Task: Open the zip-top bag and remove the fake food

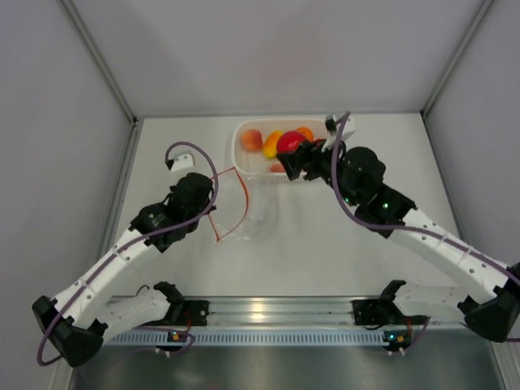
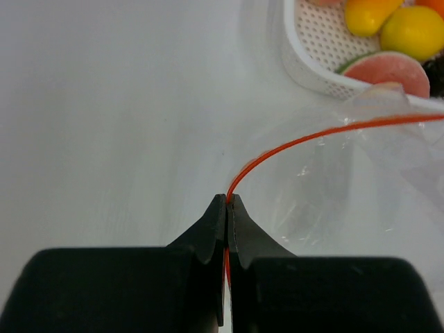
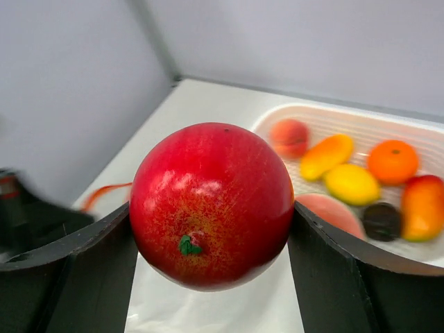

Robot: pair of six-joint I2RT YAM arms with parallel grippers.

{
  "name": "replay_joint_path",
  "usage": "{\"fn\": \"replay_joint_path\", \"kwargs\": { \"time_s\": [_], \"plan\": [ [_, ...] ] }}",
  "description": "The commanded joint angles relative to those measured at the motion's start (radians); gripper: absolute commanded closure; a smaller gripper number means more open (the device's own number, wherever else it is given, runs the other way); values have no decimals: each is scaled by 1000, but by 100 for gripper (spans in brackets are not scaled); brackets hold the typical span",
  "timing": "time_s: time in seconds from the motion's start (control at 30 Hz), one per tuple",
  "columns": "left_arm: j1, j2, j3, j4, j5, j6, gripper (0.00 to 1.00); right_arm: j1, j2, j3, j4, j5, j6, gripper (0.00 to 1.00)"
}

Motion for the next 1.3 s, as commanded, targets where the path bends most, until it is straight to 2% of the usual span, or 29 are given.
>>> {"fn": "replay_joint_path", "kwargs": {
  "time_s": [0.0, 0.17, 0.27, 0.43, 0.57, 0.77, 0.87, 0.97, 1.0, 1.03, 1.07, 1.1, 1.27],
  "plan": [
    [109, -47, 105, -86, -73, 78, 100, -160, 128, 107, -105, -21, 42, 61],
    [197, 2, 230, -149, -228, 178, 100, -315, 352, 274, -249, -60, 47, 55],
    [209, 68, 273, -168, -293, 223, 100, -335, 548, 403, -288, -44, 26, 55],
    [218, 207, 270, -165, -369, 206, 100, -338, 794, 662, -386, -73, 22, 55],
    [221, 321, 260, -162, -342, 139, 100, -315, 929, 741, -389, -126, 30, 53],
    [221, 477, 285, -146, -241, 76, 100, -260, 1028, 816, -405, -172, 24, 49],
    [223, 504, 302, -114, -210, 83, 100, -243, 1050, 827, -396, -189, 13, 44],
    [221, 501, 325, -71, -144, 105, 100, -240, 1084, 860, -426, -198, 13, 28],
    [223, 497, 343, -65, -130, 111, 92, -242, 1084, 860, -426, -195, 9, 13],
    [223, 497, 354, -62, -104, 118, 87, -242, 1078, 859, -426, -185, 6, 4],
    [223, 494, 363, -60, -94, 122, 82, -242, 1072, 856, -428, -179, 4, 1],
    [221, 488, 378, -51, -80, 128, 71, -242, 1062, 853, -429, -176, 2, 1],
    [223, 452, 389, -19, -29, 157, 48, -257, 931, 759, -397, -149, -7, 1]
  ]
}}
